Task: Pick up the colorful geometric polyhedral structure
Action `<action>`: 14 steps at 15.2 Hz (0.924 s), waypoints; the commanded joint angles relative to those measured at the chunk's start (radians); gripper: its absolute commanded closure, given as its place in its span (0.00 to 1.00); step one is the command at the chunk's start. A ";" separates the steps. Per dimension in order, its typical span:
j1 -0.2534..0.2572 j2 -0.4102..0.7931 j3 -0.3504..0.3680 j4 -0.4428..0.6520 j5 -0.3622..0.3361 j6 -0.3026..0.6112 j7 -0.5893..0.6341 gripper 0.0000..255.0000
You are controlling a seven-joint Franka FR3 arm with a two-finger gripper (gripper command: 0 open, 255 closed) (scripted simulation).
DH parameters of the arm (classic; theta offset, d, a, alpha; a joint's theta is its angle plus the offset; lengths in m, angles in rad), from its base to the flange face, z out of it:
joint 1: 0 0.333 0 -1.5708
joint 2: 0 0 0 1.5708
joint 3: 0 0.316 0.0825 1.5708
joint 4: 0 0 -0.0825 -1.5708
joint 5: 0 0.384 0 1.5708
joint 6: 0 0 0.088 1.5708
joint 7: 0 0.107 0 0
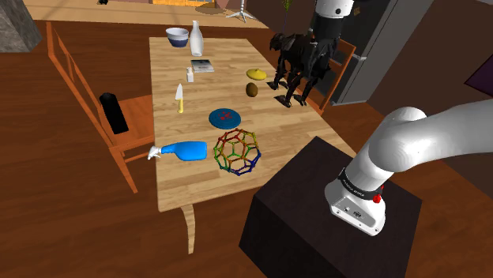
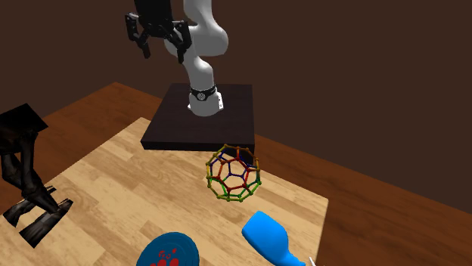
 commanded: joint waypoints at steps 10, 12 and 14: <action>0.057 0.125 0.229 -0.115 0.006 0.259 0.238 0.00; 0.061 0.177 0.282 -0.122 -0.005 0.316 0.298 0.00; 0.060 0.237 0.336 -0.122 -0.025 0.371 0.362 0.00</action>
